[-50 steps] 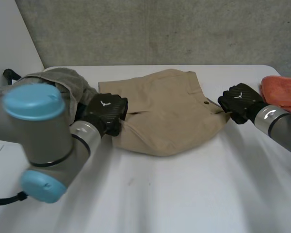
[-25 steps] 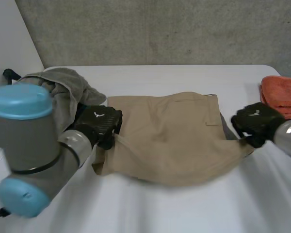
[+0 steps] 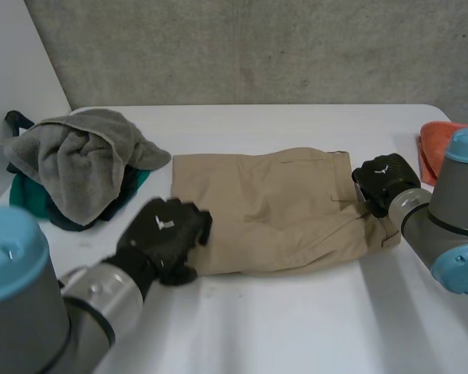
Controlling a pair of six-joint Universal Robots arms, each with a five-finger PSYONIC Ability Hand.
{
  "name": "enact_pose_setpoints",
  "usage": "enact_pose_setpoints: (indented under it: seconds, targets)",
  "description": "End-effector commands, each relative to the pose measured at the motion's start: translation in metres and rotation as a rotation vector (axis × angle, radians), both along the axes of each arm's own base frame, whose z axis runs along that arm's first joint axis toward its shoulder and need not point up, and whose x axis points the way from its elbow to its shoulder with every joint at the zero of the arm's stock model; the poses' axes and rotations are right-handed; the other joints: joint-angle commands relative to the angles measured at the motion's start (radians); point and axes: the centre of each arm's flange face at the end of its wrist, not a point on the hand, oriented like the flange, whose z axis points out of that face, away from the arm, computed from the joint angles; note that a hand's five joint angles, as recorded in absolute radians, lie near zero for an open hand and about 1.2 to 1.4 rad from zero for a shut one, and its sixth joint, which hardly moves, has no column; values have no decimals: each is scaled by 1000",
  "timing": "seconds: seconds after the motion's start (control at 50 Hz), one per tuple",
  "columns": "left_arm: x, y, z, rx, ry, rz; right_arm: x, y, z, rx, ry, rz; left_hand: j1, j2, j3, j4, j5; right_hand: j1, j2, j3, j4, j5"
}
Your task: Fold the laundry.
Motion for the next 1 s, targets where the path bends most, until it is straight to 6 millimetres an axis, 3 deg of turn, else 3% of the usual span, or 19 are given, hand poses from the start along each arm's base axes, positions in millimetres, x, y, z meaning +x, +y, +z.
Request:
enact_pose_setpoints:
  seconds: [0.02,0.06,0.14,0.36,0.46,0.48,0.5,0.54,0.6,0.64,0.66,0.8,0.94,1.0]
  targets:
    - [-4,4,-29,46,-39,-18,0,2,-3,13,2,3,104,114,115,117,122,291,219,205,196,198]
    - [-7,-5,-36,45,-38,-7,0,3,-4,17,3,3,-66,-56,-55,-53,-48,291,219,205,196,198]
    - [-12,-24,-44,22,-23,18,0,7,-6,28,5,7,-157,-147,-146,-145,-139,291,219,205,196,198]
    - [-22,-52,-72,11,-95,25,-4,13,-13,59,12,6,-137,-127,-126,-125,-119,291,219,205,196,198]
    - [-24,-56,-80,-12,-148,2,-4,15,-16,68,16,8,-17,-7,-6,-5,1,291,219,205,196,198]
    - [-25,-57,-80,-18,-151,0,-4,16,-16,69,16,8,88,98,99,101,106,291,219,205,196,198]
    - [-25,-58,-79,-30,-154,-1,-4,16,-16,71,16,8,348,358,359,360,366,291,219,205,196,198]
    - [-25,-60,-76,-43,-153,-1,-5,17,-18,76,19,8,549,559,560,562,567,291,219,205,196,198]
    - [-23,-60,-62,-71,-139,13,-7,23,-21,89,45,16,576,586,587,589,594,291,219,205,196,198]
    - [-22,-58,-41,-115,-106,21,-8,31,-12,78,75,34,576,586,587,589,594,291,219,205,196,198]
    - [-18,-54,-21,-150,-75,31,-11,34,-8,72,91,38,576,586,587,589,594,291,219,205,196,198]
    - [8,-12,24,-123,-75,26,-23,79,24,46,275,147,576,586,587,589,594,291,219,205,196,198]
    - [36,36,29,148,-219,-4,-60,126,46,218,427,162,576,586,587,589,594,291,219,205,196,198]
    - [40,55,30,265,-253,-44,-63,133,50,249,436,195,576,586,587,589,594,291,219,205,196,198]
